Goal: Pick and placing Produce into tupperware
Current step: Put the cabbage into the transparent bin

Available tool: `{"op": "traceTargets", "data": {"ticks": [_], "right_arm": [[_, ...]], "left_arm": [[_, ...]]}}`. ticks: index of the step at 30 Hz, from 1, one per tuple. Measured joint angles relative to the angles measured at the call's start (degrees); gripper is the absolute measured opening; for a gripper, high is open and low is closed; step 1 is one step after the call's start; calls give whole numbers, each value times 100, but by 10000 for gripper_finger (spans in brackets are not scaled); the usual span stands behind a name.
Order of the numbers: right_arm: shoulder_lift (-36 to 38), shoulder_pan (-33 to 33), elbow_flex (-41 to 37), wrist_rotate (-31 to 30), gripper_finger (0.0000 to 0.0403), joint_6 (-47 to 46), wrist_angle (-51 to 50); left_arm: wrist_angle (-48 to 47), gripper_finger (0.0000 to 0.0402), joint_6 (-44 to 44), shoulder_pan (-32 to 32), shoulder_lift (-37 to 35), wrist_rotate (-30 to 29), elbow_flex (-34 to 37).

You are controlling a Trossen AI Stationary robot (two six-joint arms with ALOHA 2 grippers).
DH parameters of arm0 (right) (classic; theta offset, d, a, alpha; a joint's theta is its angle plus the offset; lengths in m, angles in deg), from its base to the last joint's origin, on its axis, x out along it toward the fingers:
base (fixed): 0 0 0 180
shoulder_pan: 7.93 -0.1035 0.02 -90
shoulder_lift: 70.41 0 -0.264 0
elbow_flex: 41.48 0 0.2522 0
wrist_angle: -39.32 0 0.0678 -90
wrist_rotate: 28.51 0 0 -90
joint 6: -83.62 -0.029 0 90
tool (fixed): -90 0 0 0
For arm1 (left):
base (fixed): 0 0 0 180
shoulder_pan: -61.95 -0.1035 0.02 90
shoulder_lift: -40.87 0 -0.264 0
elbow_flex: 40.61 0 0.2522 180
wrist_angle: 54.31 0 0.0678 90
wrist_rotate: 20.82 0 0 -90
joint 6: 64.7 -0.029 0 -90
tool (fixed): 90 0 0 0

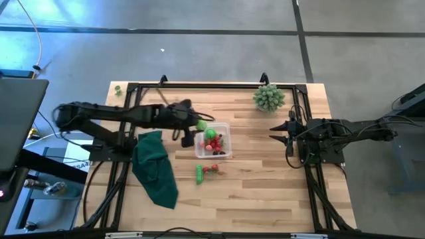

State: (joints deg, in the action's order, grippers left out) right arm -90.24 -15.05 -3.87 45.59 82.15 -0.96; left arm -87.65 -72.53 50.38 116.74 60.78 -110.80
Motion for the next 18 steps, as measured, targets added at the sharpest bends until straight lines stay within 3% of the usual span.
{"op": "traceTargets", "data": {"ticks": [9,18], "right_arm": [[-4,0,0,4,123,0,-65],[-4,0,0,3,123,-1,-66]], "left_arm": [[-20,242,-230,-5,1590,744,-639],[4,243,-209,-5,2269,993,-668]]}}
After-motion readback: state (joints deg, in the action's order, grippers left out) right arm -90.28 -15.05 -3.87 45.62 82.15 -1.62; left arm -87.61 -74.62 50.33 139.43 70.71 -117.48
